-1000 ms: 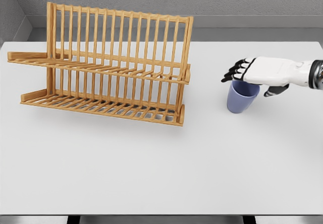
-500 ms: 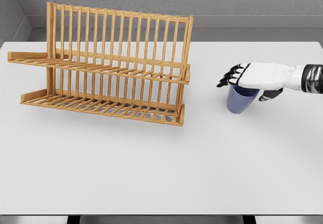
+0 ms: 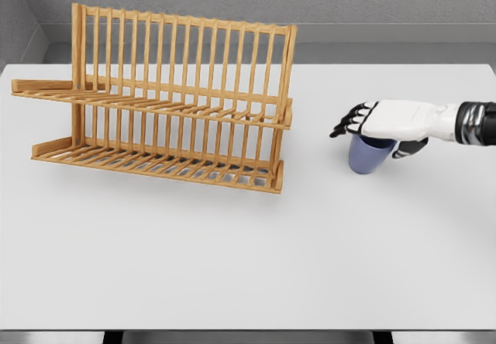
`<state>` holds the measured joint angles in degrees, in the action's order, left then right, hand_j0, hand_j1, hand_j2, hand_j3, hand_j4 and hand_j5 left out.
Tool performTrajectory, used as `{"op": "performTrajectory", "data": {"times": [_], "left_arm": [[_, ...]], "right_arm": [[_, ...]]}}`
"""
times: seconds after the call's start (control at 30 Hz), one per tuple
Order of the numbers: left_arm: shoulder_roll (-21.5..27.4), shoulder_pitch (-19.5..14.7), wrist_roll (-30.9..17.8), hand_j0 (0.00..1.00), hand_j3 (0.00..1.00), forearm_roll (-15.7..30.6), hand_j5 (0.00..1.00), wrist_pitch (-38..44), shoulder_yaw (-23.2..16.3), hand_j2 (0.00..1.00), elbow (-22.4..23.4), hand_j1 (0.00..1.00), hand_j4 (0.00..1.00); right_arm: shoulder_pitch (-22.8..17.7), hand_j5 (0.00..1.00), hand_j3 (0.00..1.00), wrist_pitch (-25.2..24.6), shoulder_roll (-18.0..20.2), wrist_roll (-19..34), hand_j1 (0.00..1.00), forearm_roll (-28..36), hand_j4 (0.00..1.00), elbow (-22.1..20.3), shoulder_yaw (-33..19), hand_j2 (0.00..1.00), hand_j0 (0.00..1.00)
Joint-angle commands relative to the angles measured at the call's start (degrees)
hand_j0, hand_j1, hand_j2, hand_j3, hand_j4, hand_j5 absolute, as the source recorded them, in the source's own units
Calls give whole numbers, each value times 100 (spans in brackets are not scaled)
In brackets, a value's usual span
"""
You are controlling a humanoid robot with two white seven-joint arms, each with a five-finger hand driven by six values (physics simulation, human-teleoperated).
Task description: Right arm put cup on second shelf
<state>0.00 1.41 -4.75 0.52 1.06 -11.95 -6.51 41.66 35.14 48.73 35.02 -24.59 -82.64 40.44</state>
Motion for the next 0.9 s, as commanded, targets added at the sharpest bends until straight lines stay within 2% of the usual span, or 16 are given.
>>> {"op": "performTrajectory", "data": {"times": [0.0, 0.17, 0.27, 0.43, 0.5, 0.6, 0.63, 0.67, 0.73, 0.87], "left_arm": [[0, 0, -8, 100, 100, 1, 100, 0, 0, 100, 0, 100, 100], [0, 0, -8, 100, 100, 1, 100, 0, 0, 100, 0, 100, 100], [0, 0, 1, 100, 100, 1, 100, 0, 0, 100, 0, 100, 100], [0, -9, 1, 100, 100, 1, 100, 0, 0, 100, 0, 100, 100], [0, 0, 1, 100, 100, 1, 100, 0, 0, 100, 0, 100, 100], [0, 0, 1, 100, 100, 1, 100, 0, 0, 100, 0, 100, 100], [0, 0, 1, 100, 100, 1, 100, 0, 9, 100, 0, 100, 100], [0, 0, 1, 100, 100, 1, 100, 0, 0, 100, 0, 100, 100], [0, 0, 1, 100, 100, 1, 100, 0, 0, 100, 0, 100, 100], [0, -9, 1, 100, 100, 1, 100, 0, 0, 100, 0, 100, 100]], "right_arm": [[0, 89, 89, -14, 5, -2, 89, 33, 89, 19, -1, 89, 89], [0, 99, 99, -14, 32, -2, 99, 16, 99, 72, -53, 99, 99], [9, 95, 95, -14, 32, -2, 95, 15, 95, 72, -53, 95, 95], [0, 95, 95, -113, 32, -2, 95, -11, 95, 63, -53, 95, 95], [9, 91, 91, -113, 40, -2, 91, -11, 91, 72, -53, 91, 91], [0, 91, 91, -113, 84, -2, 91, -11, 91, 63, -62, 91, 91], [0, 90, 90, -121, 84, -2, 90, -11, 90, 63, -62, 90, 90], [0, 81, 81, -121, 76, -2, 81, -11, 81, 63, -62, 81, 81], [0, 75, 75, -121, 75, -2, 75, -11, 75, 63, -62, 75, 75], [0, 69, 69, -121, 75, -2, 69, -11, 69, 63, -53, 69, 69]]}}
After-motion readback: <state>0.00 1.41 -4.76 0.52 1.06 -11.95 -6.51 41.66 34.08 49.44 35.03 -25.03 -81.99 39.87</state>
